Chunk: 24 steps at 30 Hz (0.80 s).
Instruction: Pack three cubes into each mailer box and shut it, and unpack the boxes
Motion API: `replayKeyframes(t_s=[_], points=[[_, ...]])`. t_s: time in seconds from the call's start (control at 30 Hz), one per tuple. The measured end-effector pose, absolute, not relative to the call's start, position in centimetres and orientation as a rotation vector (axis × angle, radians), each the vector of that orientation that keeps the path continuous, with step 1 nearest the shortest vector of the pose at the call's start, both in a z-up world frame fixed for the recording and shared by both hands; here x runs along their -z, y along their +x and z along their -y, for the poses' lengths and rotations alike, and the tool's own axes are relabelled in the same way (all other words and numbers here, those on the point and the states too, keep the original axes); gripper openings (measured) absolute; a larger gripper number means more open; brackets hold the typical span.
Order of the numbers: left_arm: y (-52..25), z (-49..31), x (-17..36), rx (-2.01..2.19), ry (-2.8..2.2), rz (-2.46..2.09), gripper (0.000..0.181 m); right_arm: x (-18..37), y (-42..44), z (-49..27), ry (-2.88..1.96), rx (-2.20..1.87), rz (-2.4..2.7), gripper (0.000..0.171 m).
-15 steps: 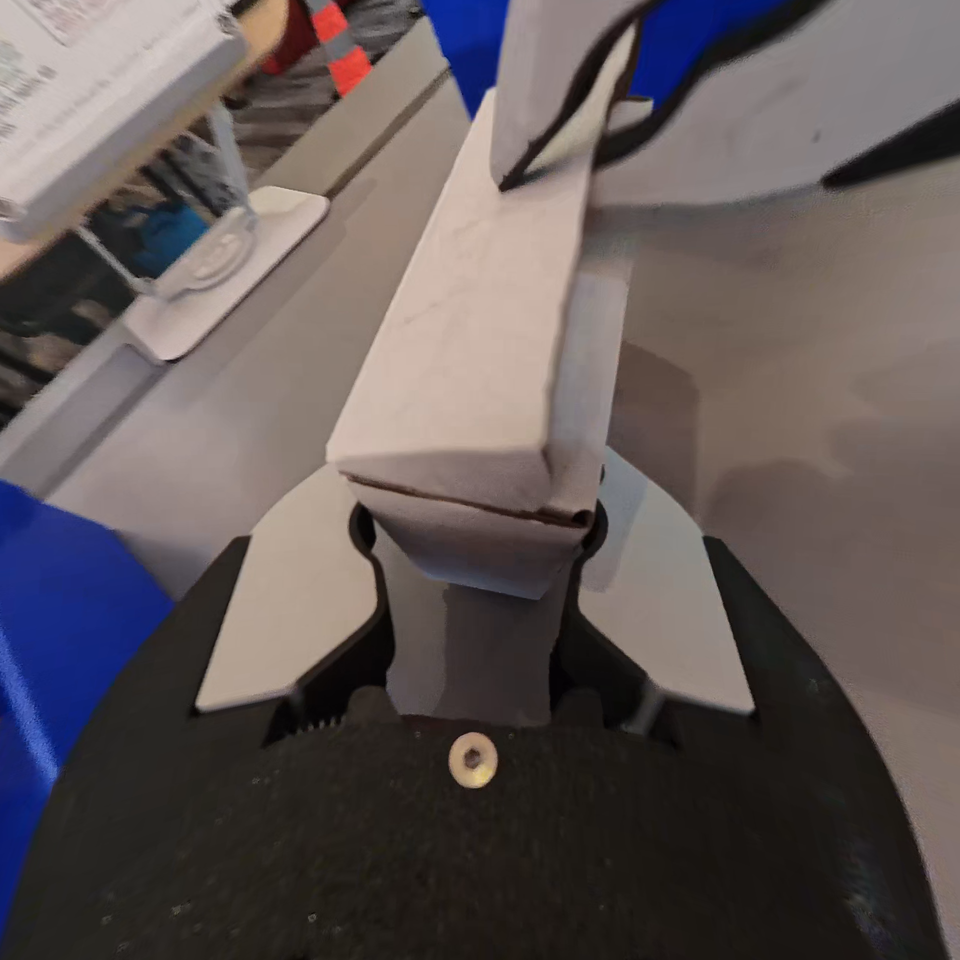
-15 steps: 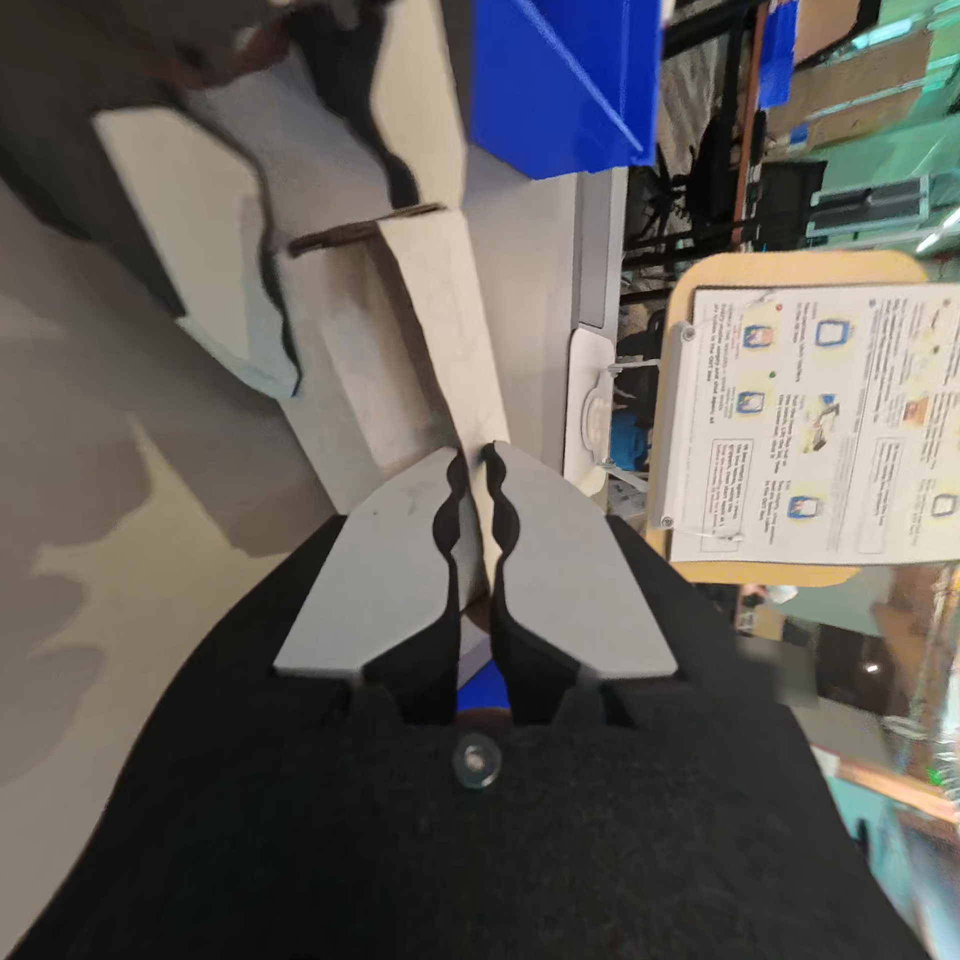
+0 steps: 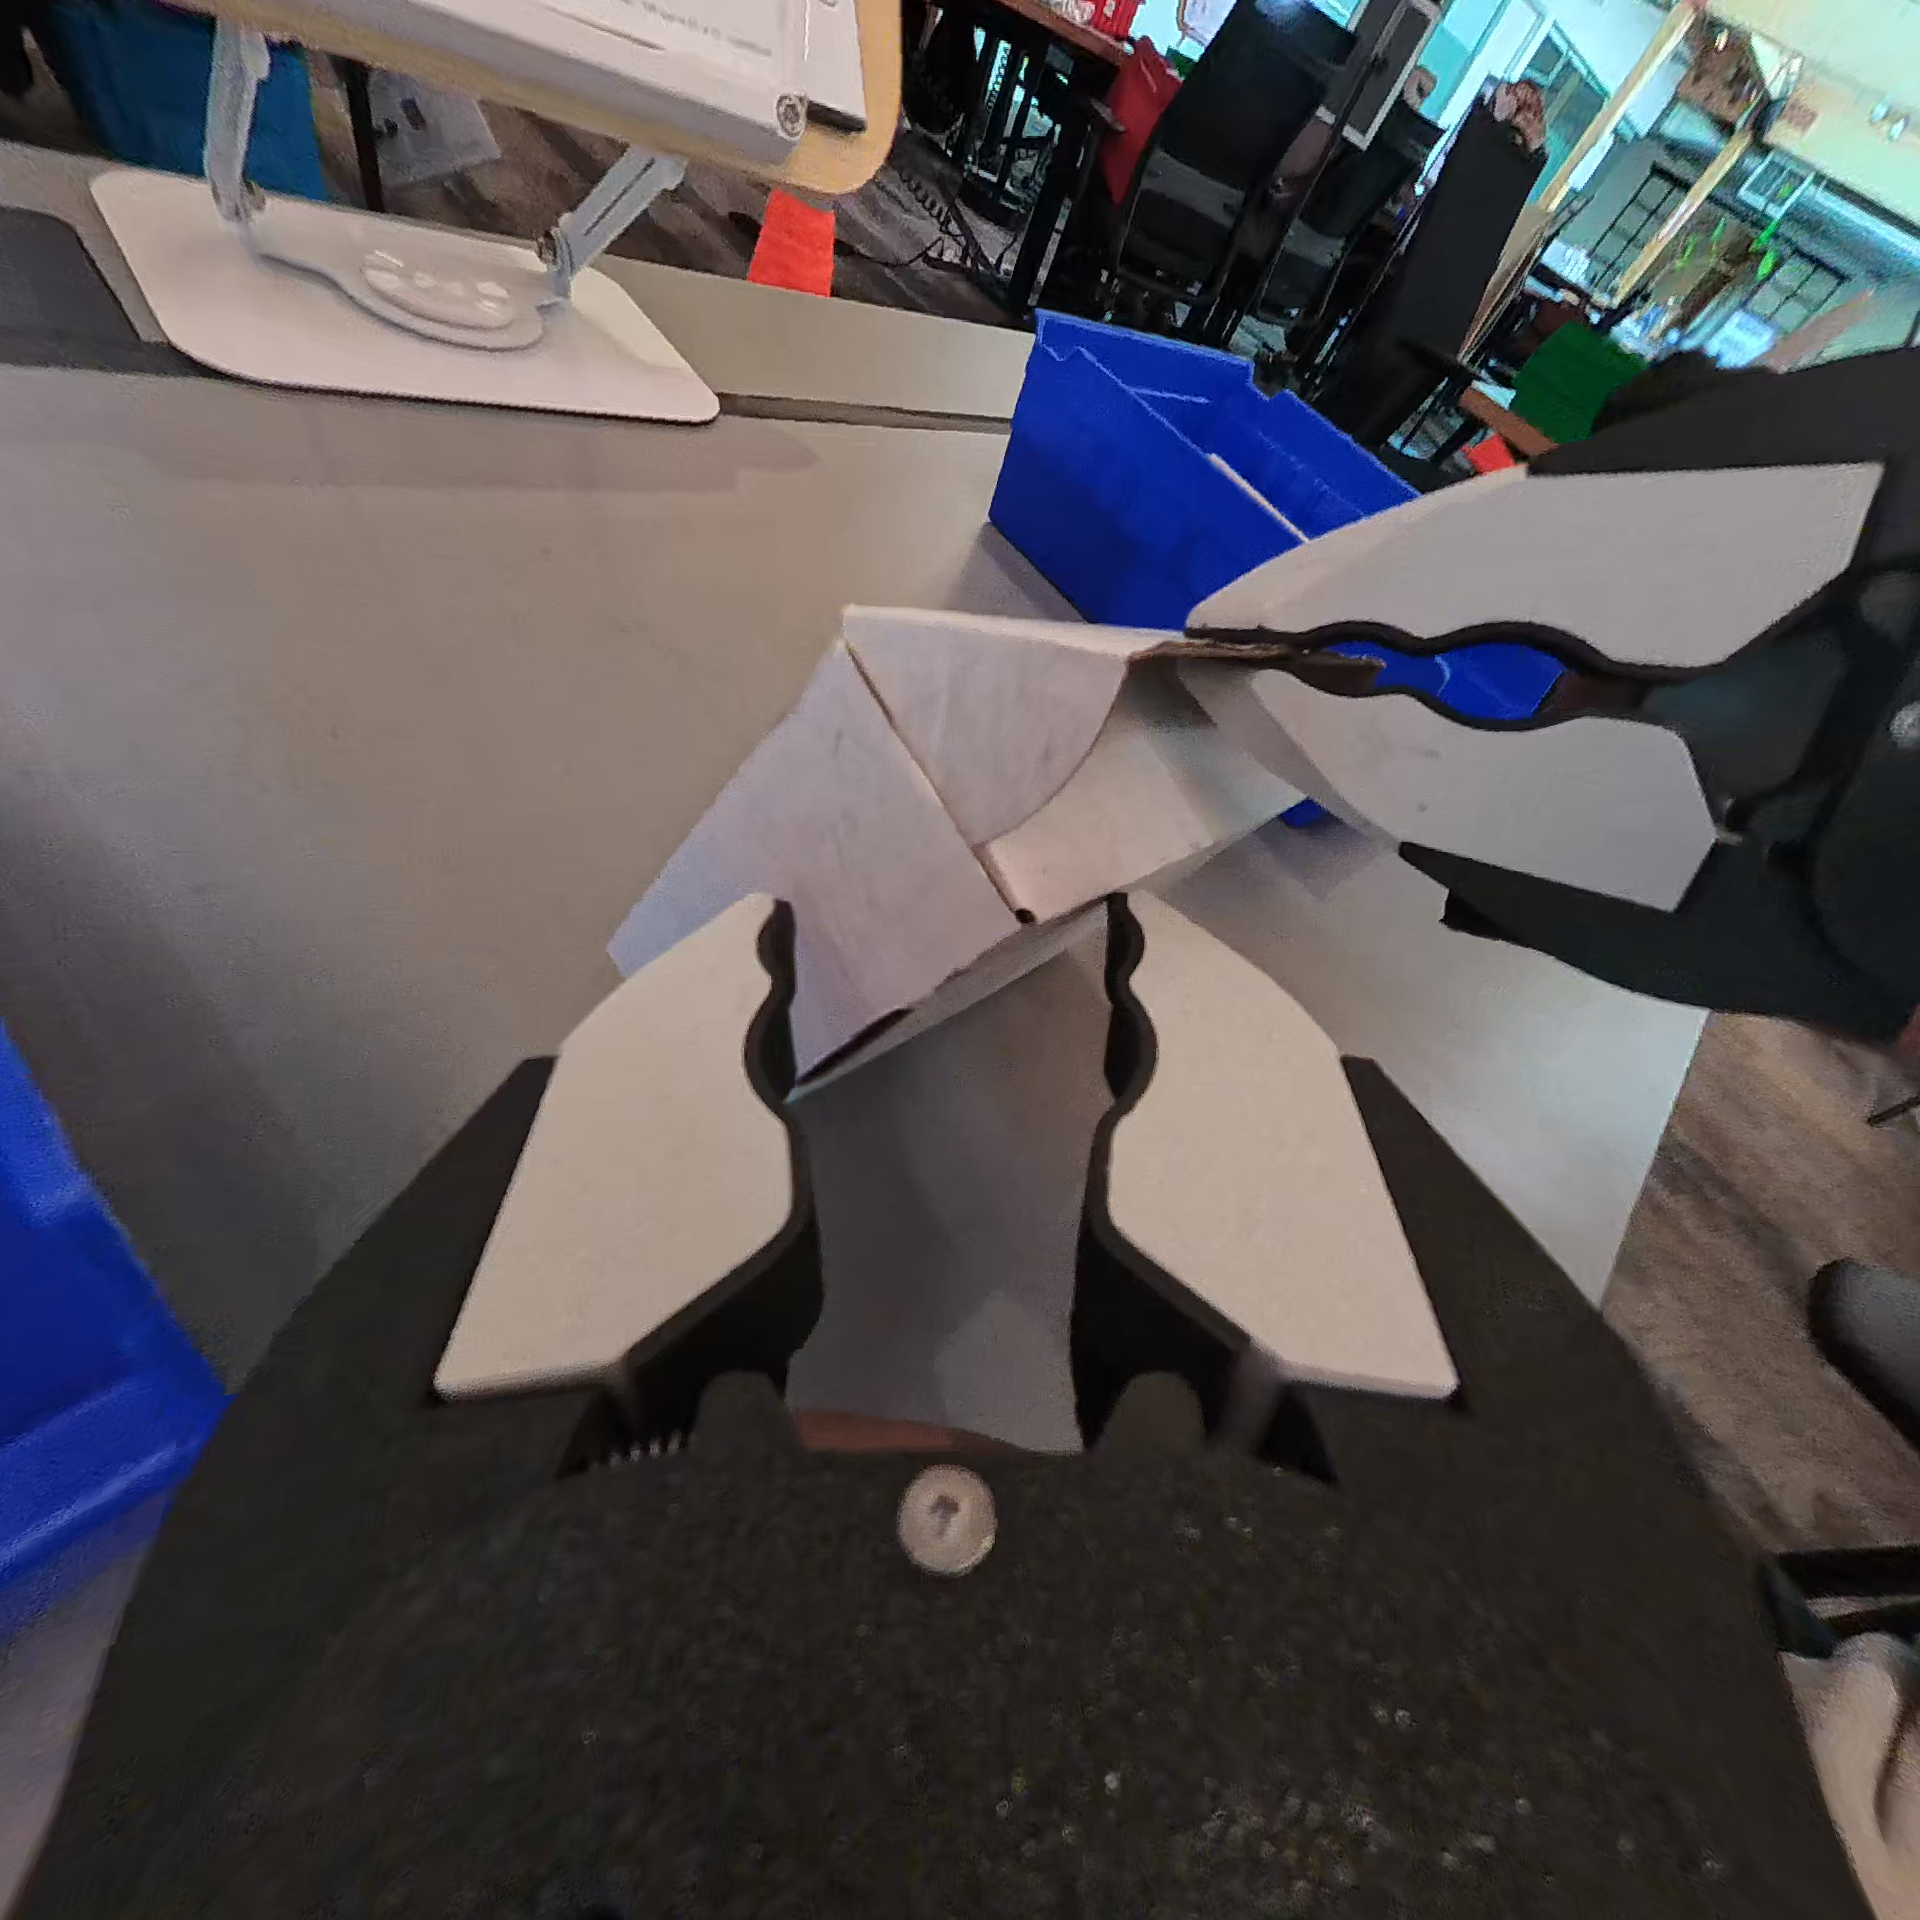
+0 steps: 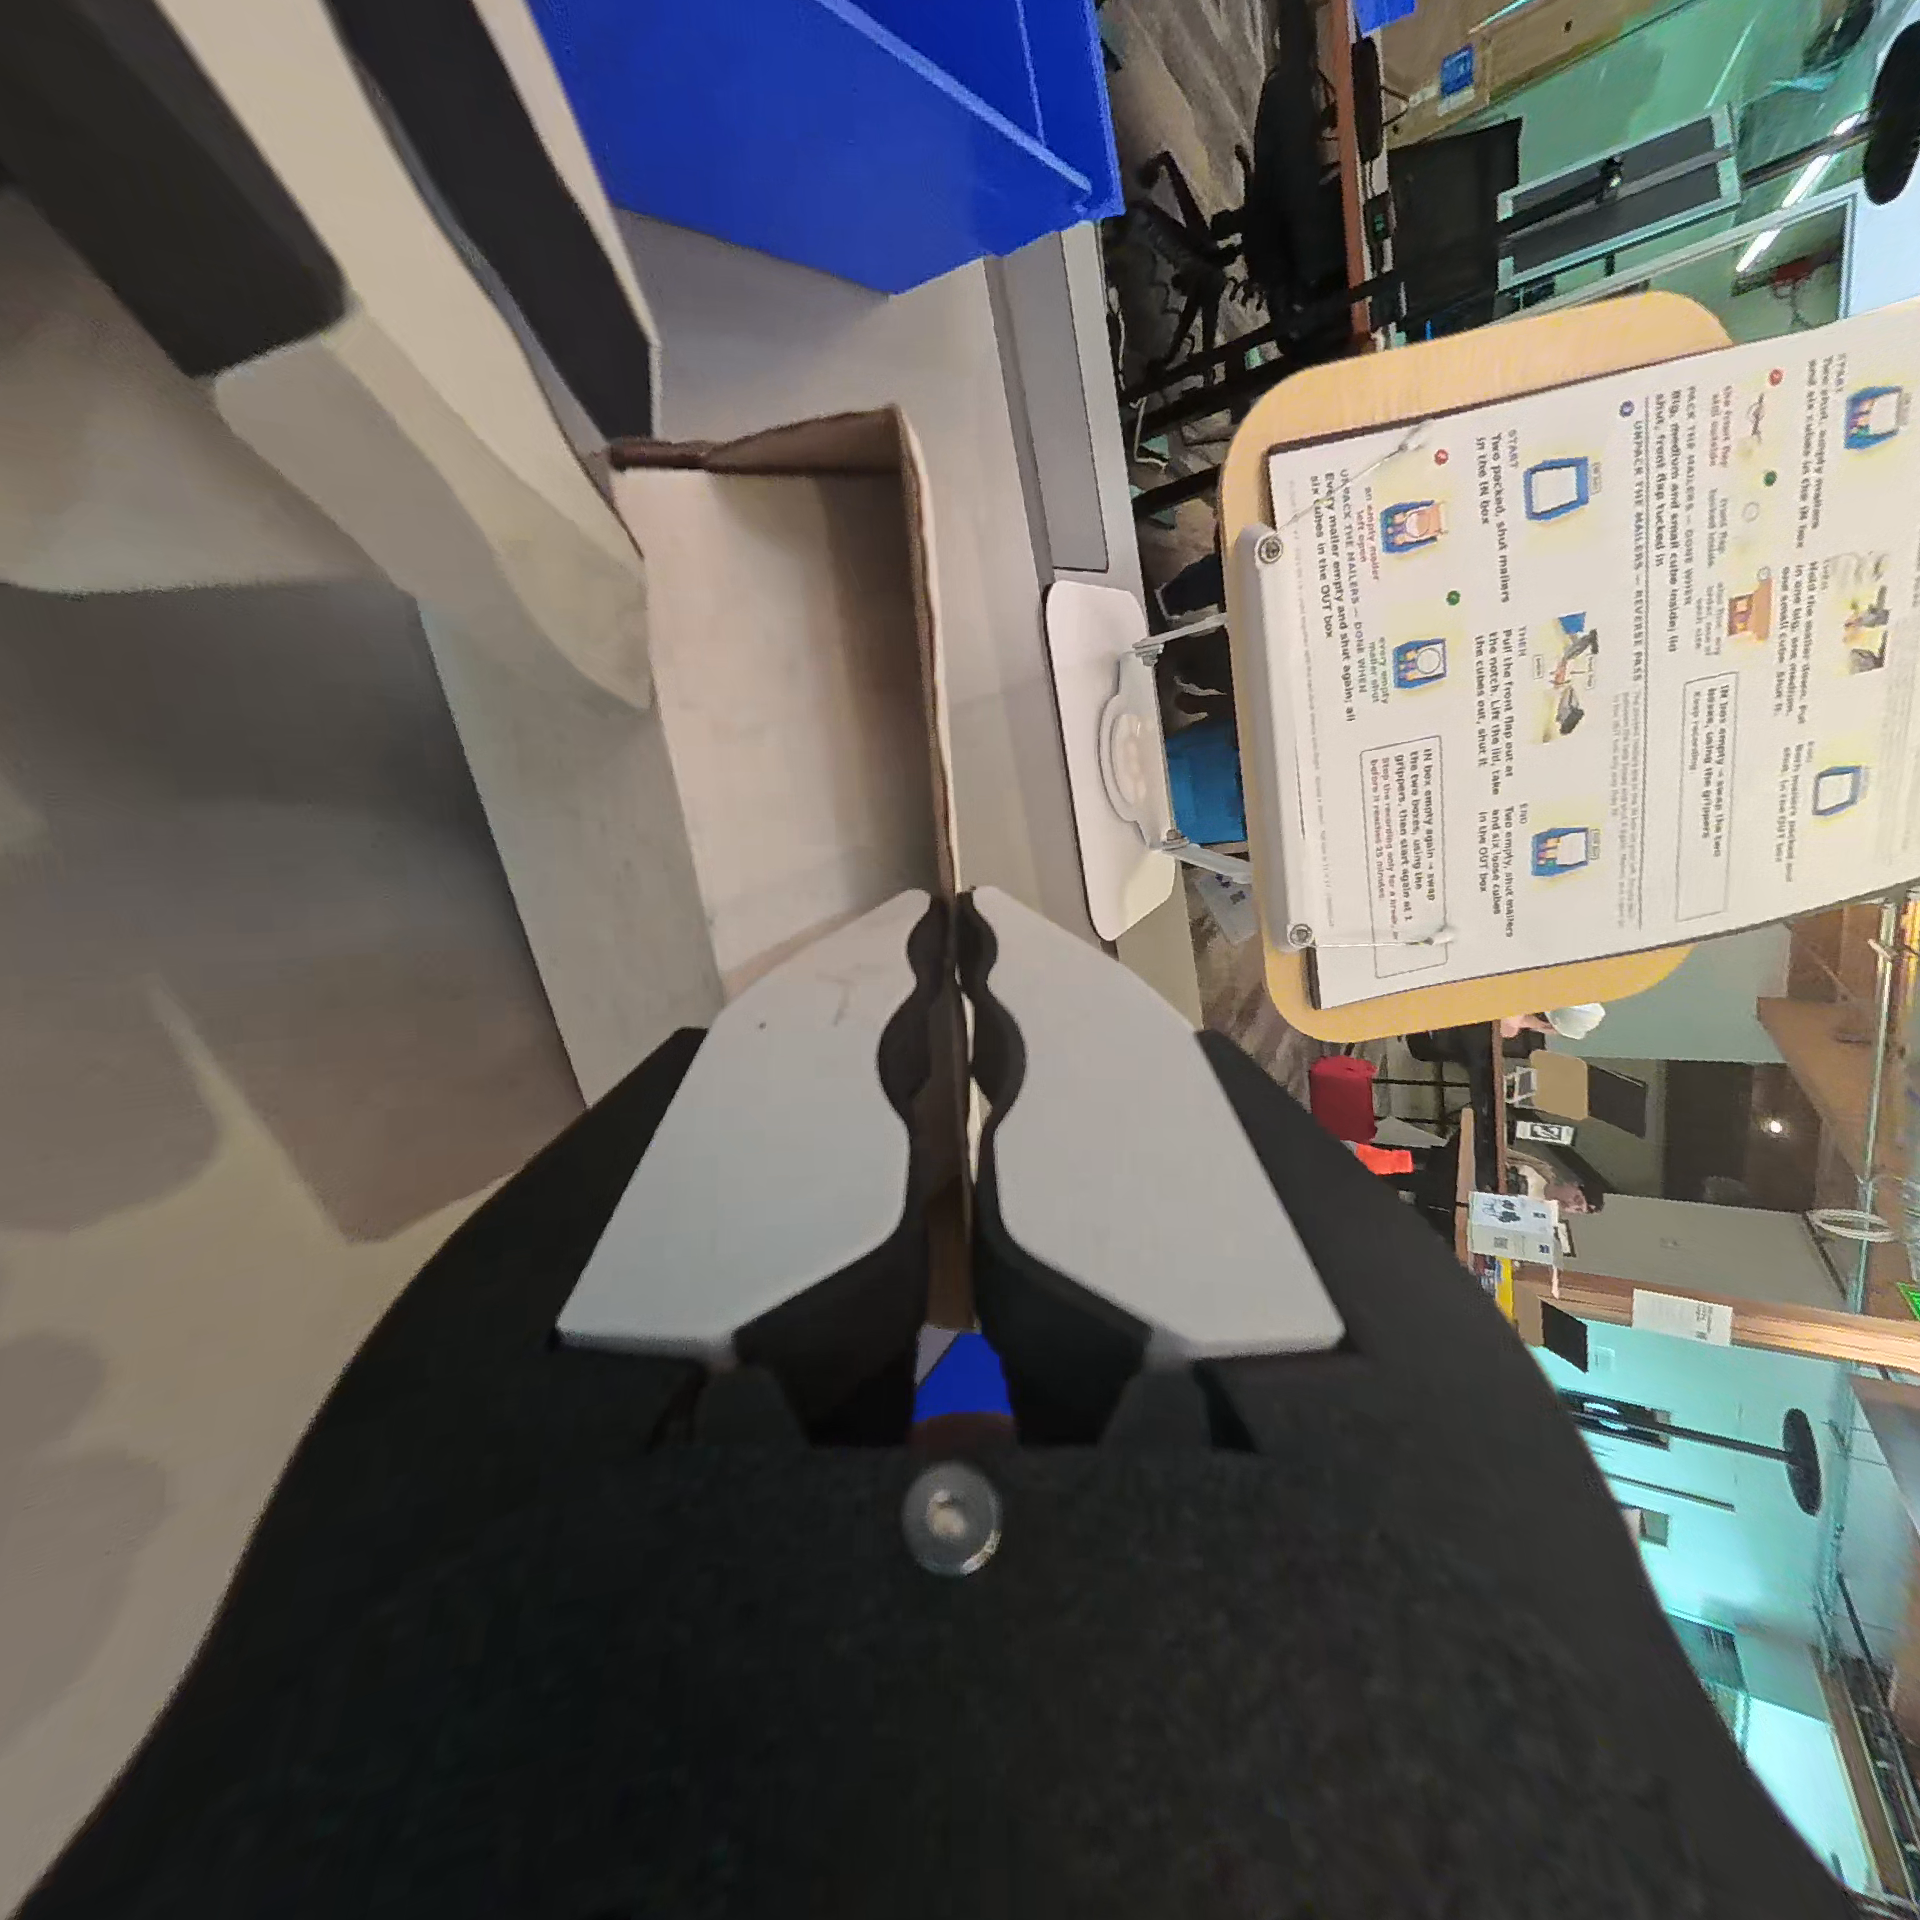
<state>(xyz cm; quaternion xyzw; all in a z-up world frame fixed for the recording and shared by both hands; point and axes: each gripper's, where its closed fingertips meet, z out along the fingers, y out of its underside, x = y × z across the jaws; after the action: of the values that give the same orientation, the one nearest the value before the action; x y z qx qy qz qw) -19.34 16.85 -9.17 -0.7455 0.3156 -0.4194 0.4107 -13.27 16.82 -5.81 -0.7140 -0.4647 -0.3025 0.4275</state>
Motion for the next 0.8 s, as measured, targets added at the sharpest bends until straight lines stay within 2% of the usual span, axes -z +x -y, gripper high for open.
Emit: replayKeyframes(t_s=[0.17, 0.27, 0.37, 0.43, 0.8], points=[[-20.4, -16.5, 8.4, 1.06, -1.861, -0.674, 0.059, 5.9, -13.2, -17.0, -1.806, 0.762, 1.122, 0.002], [-20.7, -16.1, 7.2, 1.127, -1.845, -0.587, 0.054, 6.0, -13.7, -16.9, -1.809, 0.737, 1.118, 0.002], [-20.4, -17.1, 8.4, 1.06, -1.894, -0.602, 0.049, 6.5, -14.7, -16.6, -1.81, 0.699, 1.141, 0.003], [-20.2, -17.4, 9.9, 1.033, -1.938, -0.621, 0.038, 7.1, -15.0, -16.3, -1.83, 0.711, 1.166, 0.003], [-19.9, -15.3, 11.0, 0.949, -1.924, -0.778, 0.034, 5.2, -14.4, -15.3, -1.976, 0.423, 1.092, 0.003]])
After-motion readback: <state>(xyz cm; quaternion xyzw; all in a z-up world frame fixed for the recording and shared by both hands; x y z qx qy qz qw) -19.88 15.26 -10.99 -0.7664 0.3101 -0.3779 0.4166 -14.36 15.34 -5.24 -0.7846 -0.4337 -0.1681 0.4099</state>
